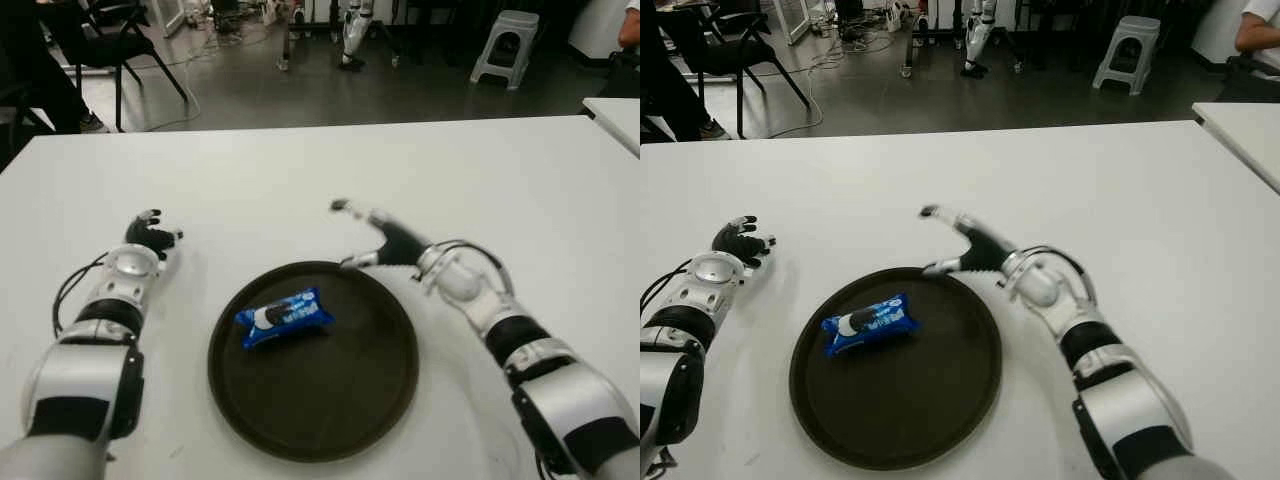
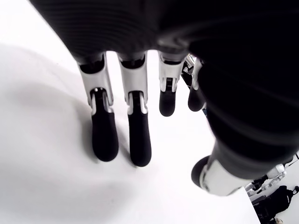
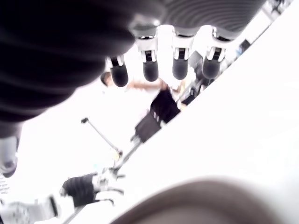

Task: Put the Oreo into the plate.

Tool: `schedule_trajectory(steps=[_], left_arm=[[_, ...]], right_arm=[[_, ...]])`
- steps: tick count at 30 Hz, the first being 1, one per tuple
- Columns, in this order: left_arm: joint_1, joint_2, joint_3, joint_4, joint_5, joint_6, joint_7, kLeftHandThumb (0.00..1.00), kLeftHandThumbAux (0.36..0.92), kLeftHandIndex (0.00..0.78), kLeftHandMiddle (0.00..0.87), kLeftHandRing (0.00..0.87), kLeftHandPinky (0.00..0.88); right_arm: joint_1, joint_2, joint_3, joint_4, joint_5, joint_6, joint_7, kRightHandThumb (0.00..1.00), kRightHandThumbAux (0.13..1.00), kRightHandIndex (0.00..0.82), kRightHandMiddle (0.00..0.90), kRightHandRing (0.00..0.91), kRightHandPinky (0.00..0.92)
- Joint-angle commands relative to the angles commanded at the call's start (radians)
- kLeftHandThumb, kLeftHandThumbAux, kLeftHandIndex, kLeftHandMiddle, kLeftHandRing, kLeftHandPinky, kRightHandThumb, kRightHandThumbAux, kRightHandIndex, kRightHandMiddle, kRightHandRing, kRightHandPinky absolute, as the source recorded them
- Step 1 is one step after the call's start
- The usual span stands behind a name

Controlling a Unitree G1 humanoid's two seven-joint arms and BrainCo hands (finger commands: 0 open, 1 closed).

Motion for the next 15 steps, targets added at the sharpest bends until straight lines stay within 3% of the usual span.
schedule_trajectory(steps=[5,10,15], left_arm=[[0.0,0.0,0.006,0.0,-0.005,0.0,-0.005,0.174,0.778,0.078,0.119,0.149,0.169],[0.001,0.002,0.001,0.001,0.002,-0.004,0.0,0.144,0.778,0.087,0.118,0.15,0.166],[-0.001,0.003,-0.011,0.0,0.011,-0.002,-0.004,0.115,0.777,0.072,0.111,0.141,0.143]], right_arm=[[0.003,-0.03,0.0,-0.029,-0.08,-0.037,-0.204,0.0,0.485,0.0,0.0,0.0,0.0],[-0.012,-0.042,-0.024,-0.012,-0.132,-0.133,-0.441,0.0,0.497,0.0,0.0,0.0,0.0],[-0.034,-0.039,-0.021,0.011,-0.187,-0.151,-0.618,0.0,0.507,0.0,0.0,0.0,0.0]])
